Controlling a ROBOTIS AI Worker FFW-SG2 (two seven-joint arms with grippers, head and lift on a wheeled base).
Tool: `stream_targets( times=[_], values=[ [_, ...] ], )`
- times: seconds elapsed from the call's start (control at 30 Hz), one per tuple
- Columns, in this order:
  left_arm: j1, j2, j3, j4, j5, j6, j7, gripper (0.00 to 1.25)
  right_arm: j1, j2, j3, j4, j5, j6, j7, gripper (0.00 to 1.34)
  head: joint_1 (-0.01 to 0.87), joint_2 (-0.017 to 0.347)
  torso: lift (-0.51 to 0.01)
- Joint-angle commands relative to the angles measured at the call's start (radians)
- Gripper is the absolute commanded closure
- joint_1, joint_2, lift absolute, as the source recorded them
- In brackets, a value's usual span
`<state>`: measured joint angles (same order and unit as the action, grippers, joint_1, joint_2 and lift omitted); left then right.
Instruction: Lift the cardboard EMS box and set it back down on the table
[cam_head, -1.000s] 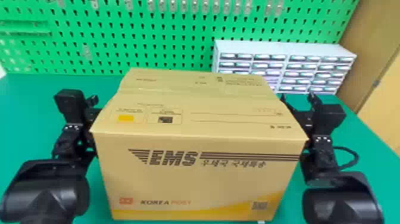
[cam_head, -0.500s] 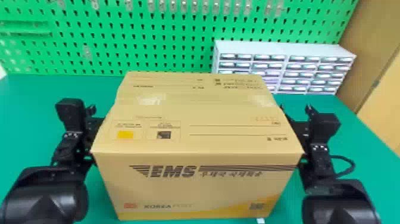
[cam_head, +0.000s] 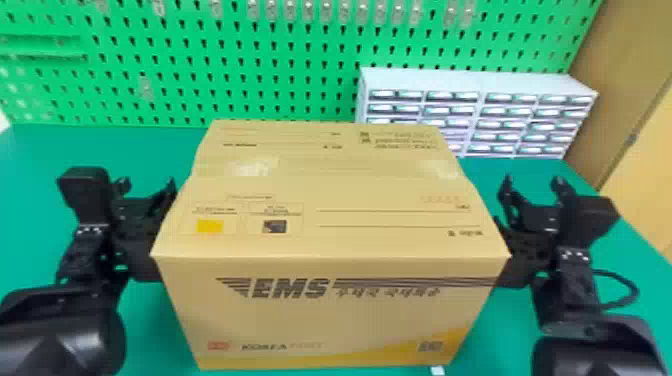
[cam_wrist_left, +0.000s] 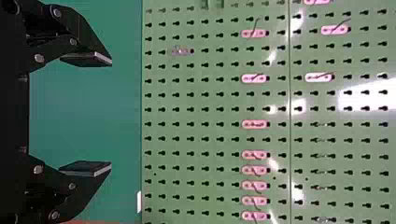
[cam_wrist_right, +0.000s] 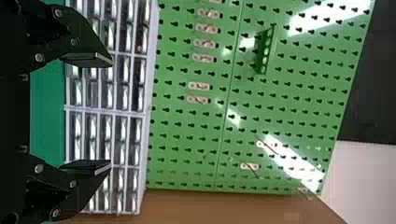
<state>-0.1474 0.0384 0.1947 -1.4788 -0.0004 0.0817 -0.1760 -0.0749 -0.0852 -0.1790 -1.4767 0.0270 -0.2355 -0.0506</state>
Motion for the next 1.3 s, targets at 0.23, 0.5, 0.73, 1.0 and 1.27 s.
stream_targets(
  times=[0.23, 0.5, 0.73, 1.0, 1.27],
  values=[
    [0.020, 0.000, 0.034, -0.021, 0.045, 0.001, 0.000, 0.46, 0.037, 0.001, -0.042, -0.059, -0.036, 0.045, 0.000, 0.49, 0.678, -0.014, -0.095],
    [0.029, 0.000, 0.031, -0.020, 0.071, 0.000, 0.000, 0.46, 0.047, 0.015, -0.053, -0.060, -0.010, 0.045, 0.000, 0.49, 0.678, -0.014, -0.095],
    [0.043, 0.000, 0.022, -0.021, 0.076, 0.000, 0.001, 0.46, 0.053, 0.022, -0.065, -0.065, -0.004, 0.047, 0.000, 0.49, 0.678, -0.014, -0.095],
    [0.052, 0.000, 0.011, -0.028, 0.085, -0.017, 0.026, 0.46, 0.049, 0.030, -0.063, -0.065, 0.019, 0.045, 0.000, 0.49, 0.678, -0.014, -0.095],
    [0.054, 0.000, -0.014, -0.028, 0.085, -0.028, 0.059, 0.46, 0.047, 0.030, -0.062, -0.063, 0.021, 0.045, 0.000, 0.49, 0.678, -0.014, -0.095]
  ],
)
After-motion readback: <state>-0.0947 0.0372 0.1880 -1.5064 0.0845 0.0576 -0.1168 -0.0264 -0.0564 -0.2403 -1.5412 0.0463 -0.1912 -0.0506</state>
